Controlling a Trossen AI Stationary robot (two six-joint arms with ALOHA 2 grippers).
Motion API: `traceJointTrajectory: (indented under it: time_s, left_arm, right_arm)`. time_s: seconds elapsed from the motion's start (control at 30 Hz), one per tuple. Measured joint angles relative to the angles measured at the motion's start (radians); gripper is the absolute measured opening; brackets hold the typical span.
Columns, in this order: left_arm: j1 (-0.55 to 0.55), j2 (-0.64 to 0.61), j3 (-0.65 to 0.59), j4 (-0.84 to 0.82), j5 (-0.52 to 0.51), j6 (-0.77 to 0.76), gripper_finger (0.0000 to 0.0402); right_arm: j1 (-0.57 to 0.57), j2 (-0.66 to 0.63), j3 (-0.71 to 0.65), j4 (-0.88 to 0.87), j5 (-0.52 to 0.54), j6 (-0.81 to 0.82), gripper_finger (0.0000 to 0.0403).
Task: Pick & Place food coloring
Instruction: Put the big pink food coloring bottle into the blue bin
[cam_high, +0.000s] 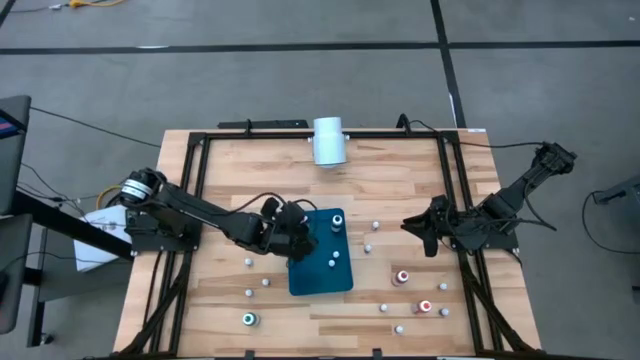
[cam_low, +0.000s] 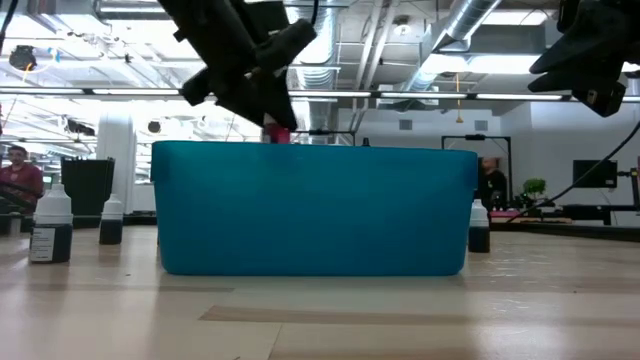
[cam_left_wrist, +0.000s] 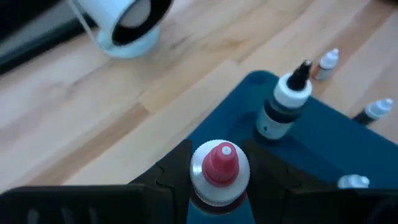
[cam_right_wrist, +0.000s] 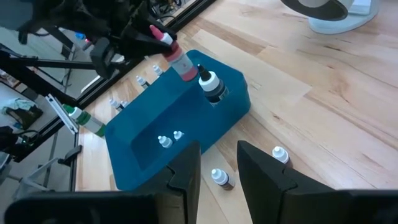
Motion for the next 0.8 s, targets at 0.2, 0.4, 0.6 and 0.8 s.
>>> traceJointTrajectory:
  time_s: [0.2, 0.4, 0.6, 0.8]
  left_arm:
    - [-0.013, 0.054, 0.0, 0.015, 0.02, -0.035, 0.0108]
    - [-0.032, 0.082, 0.0, 0.002, 0.0, -0.06, 0.0108]
    - [-0.038, 0.082, -0.009, 0.004, -0.076, -0.075, 0.0108]
    - [-0.043, 0.082, -0.043, 0.005, -0.073, -0.108, 0.0108]
  right_arm:
    - [0.0, 0.001, 0.0, -0.003, -0.001, -0.001, 0.0095]
    - [0.0, 0.0, 0.0, -0.004, 0.0, 0.0, 0.0095]
    - [0.0, 0.0, 0.0, -0.007, 0.0, -0.001, 0.0095]
    - [0.0, 0.0, 0.0, -0.008, 0.0, 0.0, 0.0095]
